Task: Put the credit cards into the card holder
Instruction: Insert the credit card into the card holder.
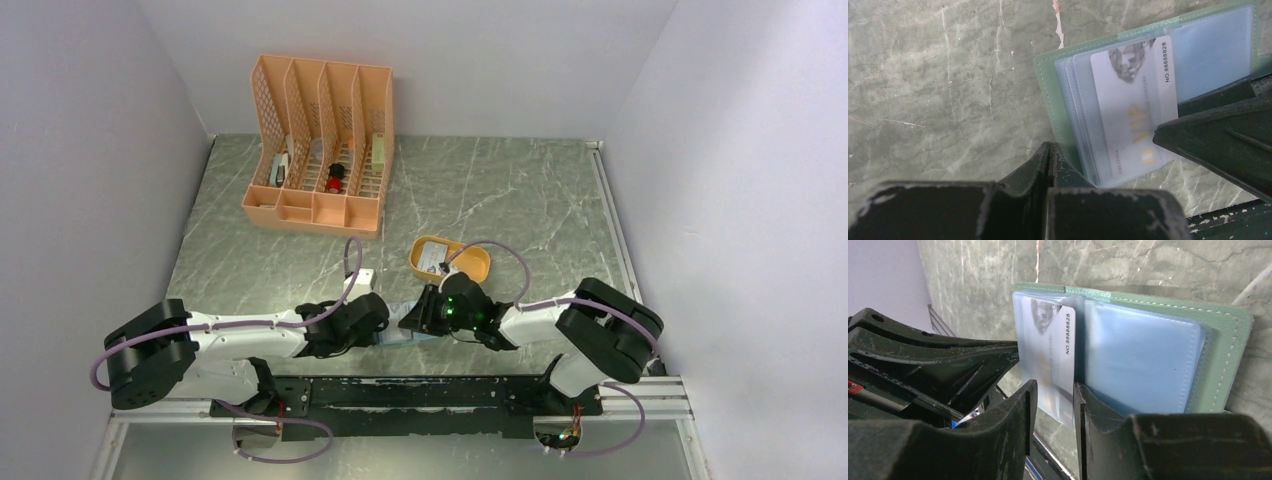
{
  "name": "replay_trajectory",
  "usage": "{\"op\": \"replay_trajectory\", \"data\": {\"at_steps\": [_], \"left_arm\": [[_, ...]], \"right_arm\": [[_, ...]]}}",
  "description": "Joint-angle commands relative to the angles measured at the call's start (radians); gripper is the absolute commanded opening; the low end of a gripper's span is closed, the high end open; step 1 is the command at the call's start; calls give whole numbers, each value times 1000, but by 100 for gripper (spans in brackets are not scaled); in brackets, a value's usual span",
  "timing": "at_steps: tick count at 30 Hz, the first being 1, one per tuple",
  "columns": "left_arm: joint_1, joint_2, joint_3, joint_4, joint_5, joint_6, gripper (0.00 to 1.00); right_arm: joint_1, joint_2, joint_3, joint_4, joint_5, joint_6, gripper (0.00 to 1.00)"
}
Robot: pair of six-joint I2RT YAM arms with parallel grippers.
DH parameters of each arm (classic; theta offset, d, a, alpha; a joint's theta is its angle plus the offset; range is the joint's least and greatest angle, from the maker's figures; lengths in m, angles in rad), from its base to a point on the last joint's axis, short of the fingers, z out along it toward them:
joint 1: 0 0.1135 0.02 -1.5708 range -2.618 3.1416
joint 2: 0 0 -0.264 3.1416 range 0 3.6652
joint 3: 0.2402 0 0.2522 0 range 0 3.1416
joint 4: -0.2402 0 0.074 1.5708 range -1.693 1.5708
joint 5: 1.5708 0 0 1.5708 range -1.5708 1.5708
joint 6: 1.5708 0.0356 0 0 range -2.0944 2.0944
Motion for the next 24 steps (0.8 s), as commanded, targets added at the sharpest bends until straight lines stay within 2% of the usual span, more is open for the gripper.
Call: {"op": "replay_trajectory", "data": {"at_steps": [1, 9, 24], "left_arm": [[-15, 23, -31, -63, 78, -6, 5], [-12, 33, 5, -70, 55, 20, 5], [-9, 56, 31, -41, 60, 54, 5]], "right_arm": [[11, -24, 34, -163, 19, -68, 38], [12, -20, 106, -239, 16, -132, 42], [66, 46, 213, -302, -2, -189, 41]]}}
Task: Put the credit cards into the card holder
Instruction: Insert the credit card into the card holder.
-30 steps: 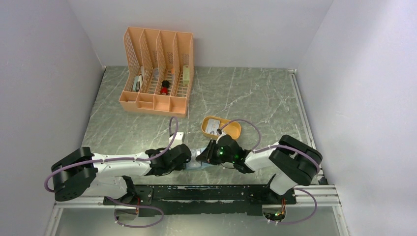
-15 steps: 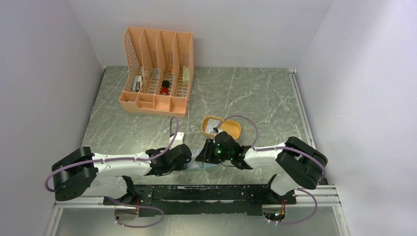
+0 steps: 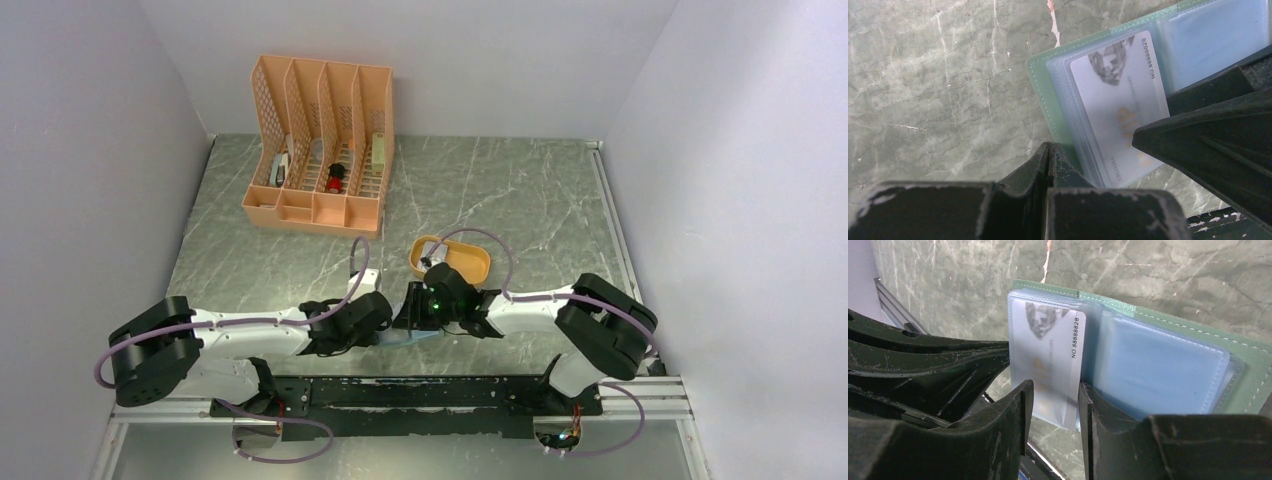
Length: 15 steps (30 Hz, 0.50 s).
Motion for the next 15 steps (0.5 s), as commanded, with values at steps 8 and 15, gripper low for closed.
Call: {"op": "replay_trajectory", "data": {"at_steps": [8, 15], "left_arm": [[-1, -9, -23, -29, 33, 1, 5], [1, -7, -18, -20, 40, 2, 5]], "right_arm": [[40, -65, 63, -105, 12, -41, 45], [59, -15, 91, -70, -64, -55, 45]]}}
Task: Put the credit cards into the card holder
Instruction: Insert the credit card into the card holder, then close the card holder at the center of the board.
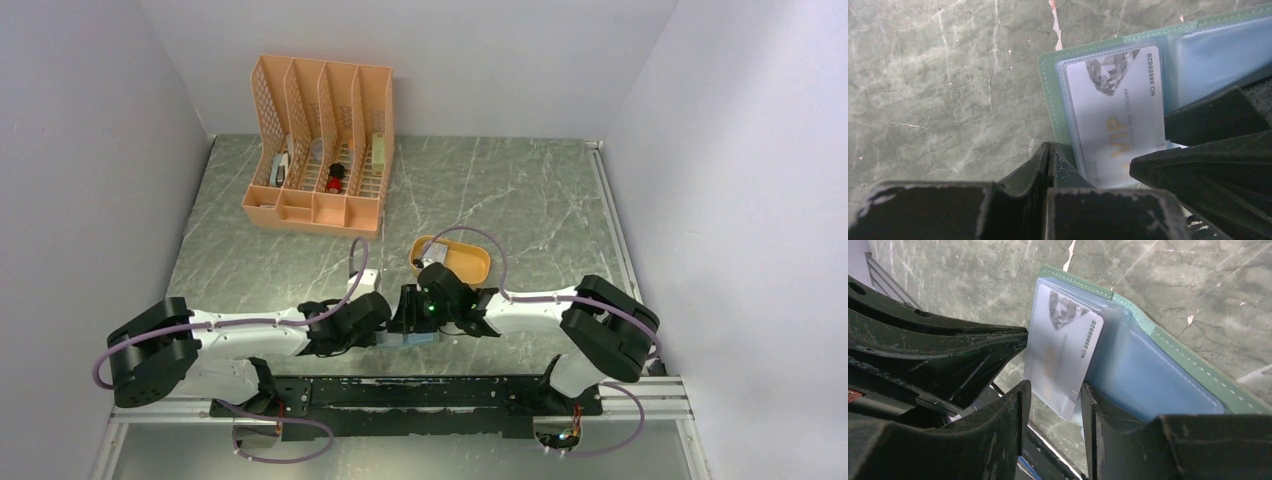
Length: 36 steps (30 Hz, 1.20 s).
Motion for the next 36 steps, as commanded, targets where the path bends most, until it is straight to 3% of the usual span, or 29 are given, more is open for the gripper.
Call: {"op": "replay_trajectory", "data": {"at_steps": [1, 4, 10, 19, 25, 30, 36], "left_arm": [[-1, -2, -12, -20, 37, -1, 5], [0, -22, -13, -36, 24, -4, 5], [5, -76, -14, -84, -5, -8, 5], [9, -191, 17, -216, -66, -50, 10], [9, -359, 28, -259, -99, -54, 30], [10, -513, -19, -205, -86, -39, 49], [11, -609, -68, -210, -77, -61, 53]], "right_arm": [[24, -4, 37, 17, -44, -11, 45], [23, -44, 67, -108, 43, -28, 46], [22, -163, 118, -313, 153, -64, 60], [15, -324, 148, -578, 372, -71, 61], [-44, -397, 8, -543, 379, -41, 61], [-83, -358, -29, -491, 350, -54, 61], [-131, -304, -33, -453, 318, -85, 55]]}}
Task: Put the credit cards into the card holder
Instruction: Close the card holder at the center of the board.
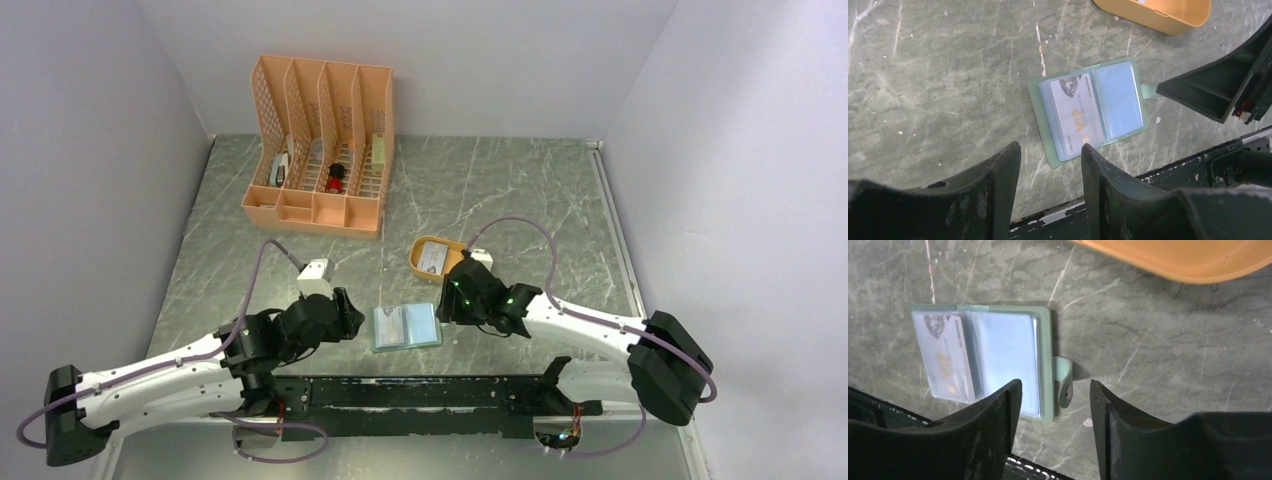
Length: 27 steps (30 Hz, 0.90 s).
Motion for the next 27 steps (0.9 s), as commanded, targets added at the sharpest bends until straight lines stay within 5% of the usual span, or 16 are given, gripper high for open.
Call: {"op": "replay_trajectory", "data": {"at_steps": [1, 11, 16, 27], "left_arm": [[5, -25, -32, 0, -7, -12, 53], [5, 0, -35, 12, 17, 11, 51], [4, 14, -31, 27, 30, 29, 50], [5, 35, -34, 12, 23, 18, 42]], "right_arm": [[-33, 35, -5, 48, -15, -32, 52], [-39, 69, 10, 9, -67, -69, 24], [-39, 23, 21, -59, -66, -90, 0], [-38, -145, 149, -103, -219, -205, 0]]}}
